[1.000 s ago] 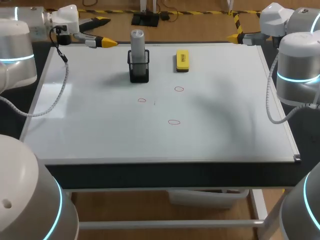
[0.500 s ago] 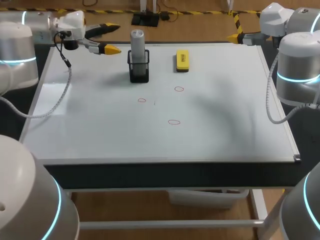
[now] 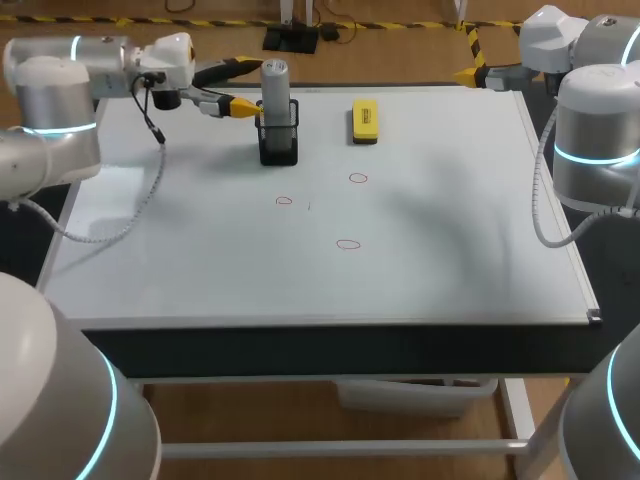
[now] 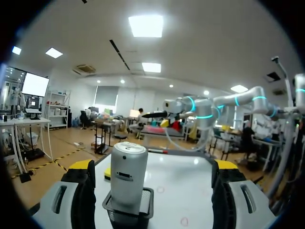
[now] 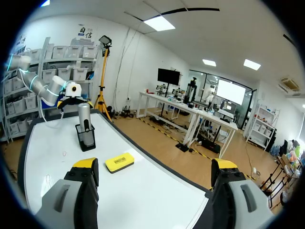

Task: Pick up the inspection probe, press it on each red-marked spot on the whiteboard one by one, put down the probe, pick up the eraser, and wipe off all the red marks.

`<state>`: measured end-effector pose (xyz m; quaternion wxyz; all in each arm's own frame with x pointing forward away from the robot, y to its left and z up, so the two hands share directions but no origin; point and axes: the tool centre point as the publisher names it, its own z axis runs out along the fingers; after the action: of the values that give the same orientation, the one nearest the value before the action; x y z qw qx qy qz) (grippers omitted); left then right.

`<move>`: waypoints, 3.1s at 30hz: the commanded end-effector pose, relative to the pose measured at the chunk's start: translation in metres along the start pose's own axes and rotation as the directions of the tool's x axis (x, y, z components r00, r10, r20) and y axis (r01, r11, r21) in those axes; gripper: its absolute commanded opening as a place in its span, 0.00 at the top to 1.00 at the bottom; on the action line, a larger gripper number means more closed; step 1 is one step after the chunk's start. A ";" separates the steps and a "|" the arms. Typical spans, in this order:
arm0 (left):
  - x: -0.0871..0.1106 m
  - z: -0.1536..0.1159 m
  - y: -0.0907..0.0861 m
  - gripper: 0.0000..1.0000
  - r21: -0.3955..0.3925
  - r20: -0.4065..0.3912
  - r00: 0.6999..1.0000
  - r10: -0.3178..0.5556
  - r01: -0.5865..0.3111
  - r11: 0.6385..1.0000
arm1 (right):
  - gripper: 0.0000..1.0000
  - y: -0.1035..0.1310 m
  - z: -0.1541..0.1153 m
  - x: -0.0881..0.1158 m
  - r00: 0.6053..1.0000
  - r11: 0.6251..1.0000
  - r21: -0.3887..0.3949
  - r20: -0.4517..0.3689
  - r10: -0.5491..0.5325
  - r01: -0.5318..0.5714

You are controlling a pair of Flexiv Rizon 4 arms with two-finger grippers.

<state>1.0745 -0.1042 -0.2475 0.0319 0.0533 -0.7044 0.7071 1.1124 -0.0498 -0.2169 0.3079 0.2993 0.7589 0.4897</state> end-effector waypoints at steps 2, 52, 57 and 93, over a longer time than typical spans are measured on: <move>-0.010 0.014 0.007 0.00 -0.002 -0.020 1.000 -0.002 0.002 1.000 | 0.00 0.000 0.000 0.000 1.000 1.000 0.001 -0.001 0.000 0.000; -0.044 0.047 0.030 0.00 -0.045 -0.011 0.999 -0.030 0.029 0.999 | 0.00 0.000 0.000 0.000 1.000 1.000 0.001 -0.001 0.000 0.000; -0.048 0.045 0.032 0.00 -0.044 -0.005 0.999 -0.038 0.038 0.998 | 0.00 0.000 0.000 0.000 1.000 1.000 0.001 -0.001 0.000 0.000; -0.029 0.038 0.004 1.00 -0.014 -0.030 0.999 0.016 -0.016 1.000 | 0.00 0.000 0.000 0.000 1.000 1.000 0.001 -0.001 0.000 0.000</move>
<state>1.1103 -0.1427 -0.2611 0.0421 0.0334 -0.7064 0.7058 1.1124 -0.0498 -0.2169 0.3079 0.2993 0.7589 0.4897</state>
